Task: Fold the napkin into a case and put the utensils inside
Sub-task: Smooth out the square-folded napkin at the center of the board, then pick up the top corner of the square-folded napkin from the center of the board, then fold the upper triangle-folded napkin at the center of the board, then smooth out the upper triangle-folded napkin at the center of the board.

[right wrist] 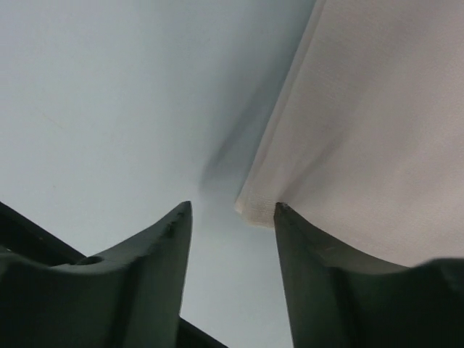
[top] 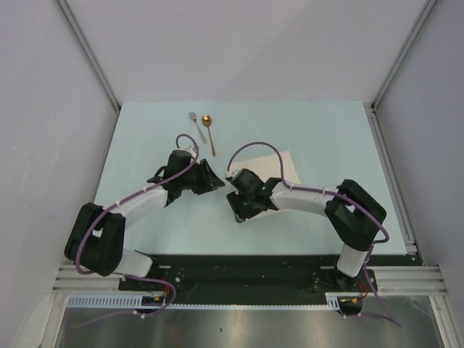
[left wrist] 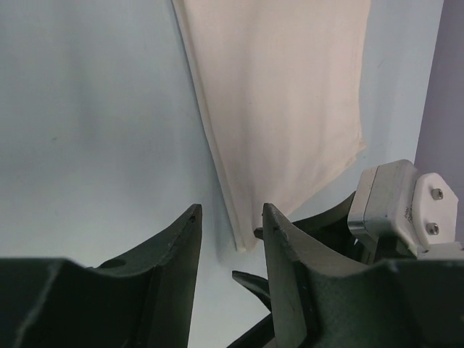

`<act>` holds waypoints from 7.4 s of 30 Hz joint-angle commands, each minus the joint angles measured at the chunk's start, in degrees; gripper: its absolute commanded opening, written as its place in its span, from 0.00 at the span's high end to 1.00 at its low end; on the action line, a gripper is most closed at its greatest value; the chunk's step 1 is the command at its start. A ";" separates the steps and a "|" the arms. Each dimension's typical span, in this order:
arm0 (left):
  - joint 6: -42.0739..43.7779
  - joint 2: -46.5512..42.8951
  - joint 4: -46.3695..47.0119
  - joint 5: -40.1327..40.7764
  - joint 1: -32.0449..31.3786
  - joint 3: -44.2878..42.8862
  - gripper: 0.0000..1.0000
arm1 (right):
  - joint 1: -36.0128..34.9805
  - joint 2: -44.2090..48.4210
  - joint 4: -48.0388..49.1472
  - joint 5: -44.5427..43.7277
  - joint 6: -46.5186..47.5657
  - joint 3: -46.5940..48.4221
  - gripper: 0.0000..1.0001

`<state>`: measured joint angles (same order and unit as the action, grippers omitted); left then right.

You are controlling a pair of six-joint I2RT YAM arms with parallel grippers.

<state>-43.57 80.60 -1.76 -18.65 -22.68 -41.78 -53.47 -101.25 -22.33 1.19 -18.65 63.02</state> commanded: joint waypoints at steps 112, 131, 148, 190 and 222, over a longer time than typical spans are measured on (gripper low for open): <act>-8.81 13.18 15.91 1.78 -17.75 9.79 0.78 | 27.72 -23.99 10.55 31.85 -10.00 28.99 1.00; -7.14 6.15 10.28 5.73 -17.84 10.40 0.75 | 26.75 -26.98 10.55 33.61 -10.44 32.07 1.00; -4.68 6.67 8.44 4.60 -17.23 1.54 0.78 | 26.67 -29.70 9.76 35.90 -10.70 36.11 0.83; -11.53 18.89 26.54 -3.67 -17.05 9.43 0.87 | 49.43 -28.73 21.71 51.89 -9.91 20.99 0.78; -6.53 14.23 21.36 -4.99 -16.61 4.77 0.83 | 35.55 -8.34 31.88 47.15 -15.97 -2.28 0.62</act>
<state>-49.50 93.84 15.70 -22.76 -39.57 -38.35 -14.09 -109.40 -0.25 45.15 -31.75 65.67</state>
